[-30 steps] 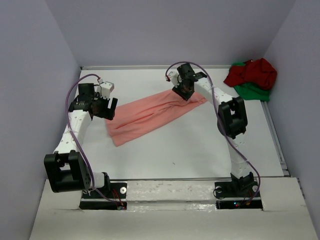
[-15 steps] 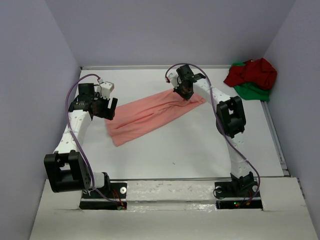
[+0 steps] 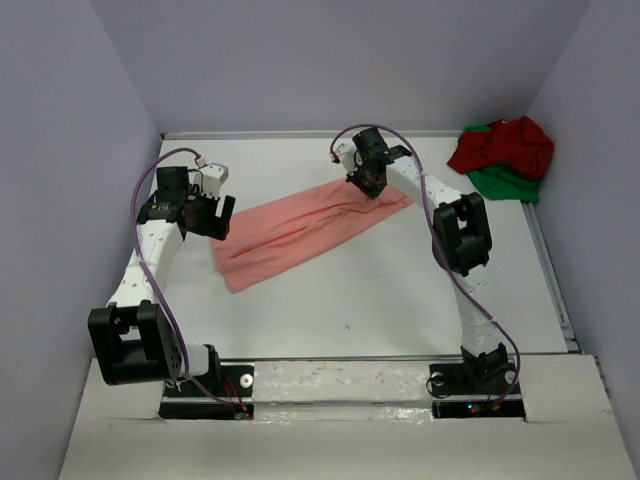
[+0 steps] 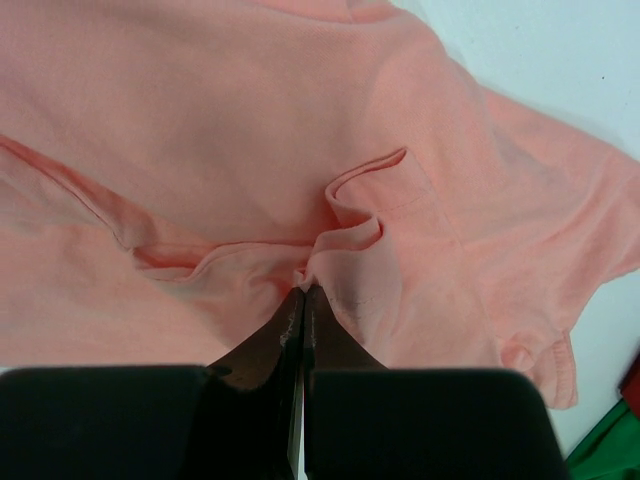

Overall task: Fold and stack the t-shirts
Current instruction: Fold the other side of the tshirt into a rectangle

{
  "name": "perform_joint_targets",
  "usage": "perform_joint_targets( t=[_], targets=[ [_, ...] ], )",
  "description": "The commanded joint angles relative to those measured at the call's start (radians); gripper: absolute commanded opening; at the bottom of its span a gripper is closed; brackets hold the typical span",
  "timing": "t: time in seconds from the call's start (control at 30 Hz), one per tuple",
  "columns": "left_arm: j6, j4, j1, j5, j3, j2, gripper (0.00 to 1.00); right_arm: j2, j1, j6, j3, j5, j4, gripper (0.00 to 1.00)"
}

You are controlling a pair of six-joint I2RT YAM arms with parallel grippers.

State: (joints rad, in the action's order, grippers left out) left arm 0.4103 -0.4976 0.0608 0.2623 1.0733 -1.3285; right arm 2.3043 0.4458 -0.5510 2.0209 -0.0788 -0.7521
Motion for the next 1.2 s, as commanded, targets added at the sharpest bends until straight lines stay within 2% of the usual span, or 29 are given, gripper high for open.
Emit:
perform_joint_targets(
  t=[0.0, 0.33, 0.87, 1.07, 1.17],
  targets=[
    [0.005, -0.006, -0.001, 0.015, 0.013, 0.015, 0.9, -0.071, -0.001, 0.025, 0.062, 0.042, 0.03, 0.0],
    [0.005, -0.009, -0.001, 0.012, 0.013, 0.018, 0.9, -0.105, -0.001, 0.059, 0.061, 0.201, 0.019, 0.0],
    [0.005, -0.012, -0.001, 0.009, 0.007, 0.023, 0.9, -0.092, -0.001, 0.097, 0.064, 0.209, 0.068, 0.0],
    [0.005, -0.01, -0.001, 0.011, 0.005, 0.022, 0.9, -0.117, -0.012, 0.134, 0.056, 0.243, 0.092, 0.0],
    [0.005, -0.01, -0.001, 0.011, 0.004, 0.022, 0.9, -0.138, -0.033, 0.18, 0.058, 0.318, 0.099, 0.0]
  ],
)
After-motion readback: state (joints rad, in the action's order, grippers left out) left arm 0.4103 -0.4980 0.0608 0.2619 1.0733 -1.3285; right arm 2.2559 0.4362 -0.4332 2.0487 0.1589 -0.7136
